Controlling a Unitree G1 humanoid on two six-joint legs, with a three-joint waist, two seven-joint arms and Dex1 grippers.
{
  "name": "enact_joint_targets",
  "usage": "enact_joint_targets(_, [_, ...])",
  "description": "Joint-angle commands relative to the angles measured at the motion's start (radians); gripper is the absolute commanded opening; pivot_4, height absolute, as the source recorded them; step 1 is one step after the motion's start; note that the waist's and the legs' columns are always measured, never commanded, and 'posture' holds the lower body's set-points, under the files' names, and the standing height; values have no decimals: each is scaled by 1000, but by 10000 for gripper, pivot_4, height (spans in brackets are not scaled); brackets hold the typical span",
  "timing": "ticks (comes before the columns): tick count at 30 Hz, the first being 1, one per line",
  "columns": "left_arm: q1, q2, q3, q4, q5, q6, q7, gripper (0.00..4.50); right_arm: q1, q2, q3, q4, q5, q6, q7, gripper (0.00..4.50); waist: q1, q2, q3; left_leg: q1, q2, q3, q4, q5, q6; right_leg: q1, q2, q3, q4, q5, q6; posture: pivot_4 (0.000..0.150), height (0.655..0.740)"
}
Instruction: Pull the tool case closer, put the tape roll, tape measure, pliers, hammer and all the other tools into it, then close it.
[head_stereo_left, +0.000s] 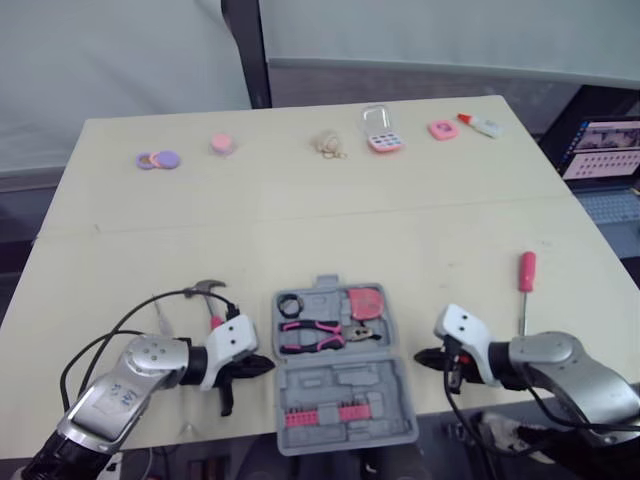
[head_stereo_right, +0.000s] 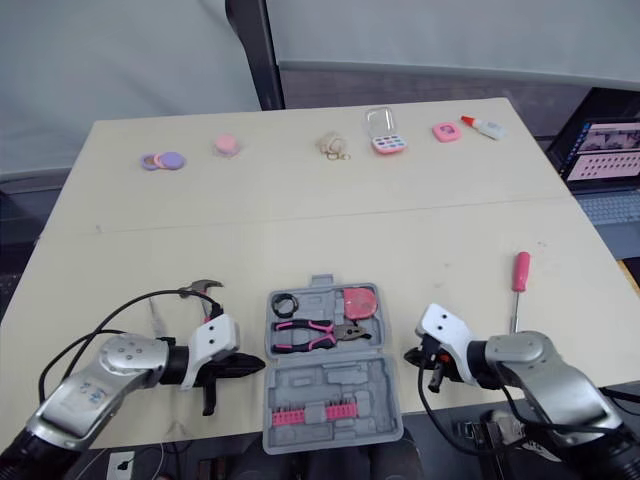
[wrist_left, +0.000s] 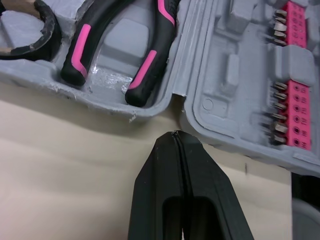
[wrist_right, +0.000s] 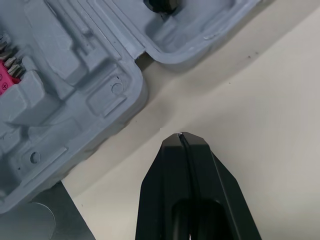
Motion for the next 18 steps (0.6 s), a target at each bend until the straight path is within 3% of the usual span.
enact_joint_targets(1, [-6, -6, -3, 5, 18, -25, -1, 379, -25, 12, 15, -8, -7, 9, -10, 0, 0, 0, 0, 0, 0, 0, 0, 0, 0, 0, 0, 0, 0, 0, 0, 1500, 7400])
enact_joint_targets(18, [-37, -61, -25, -10, 39, 1, 15, 379, -78, 69, 69, -20, -10, 51, -23, 0, 0, 0, 0, -1, 0, 0, 1, 0, 0, 0, 0, 0, 1, 0, 0, 1500, 7400])
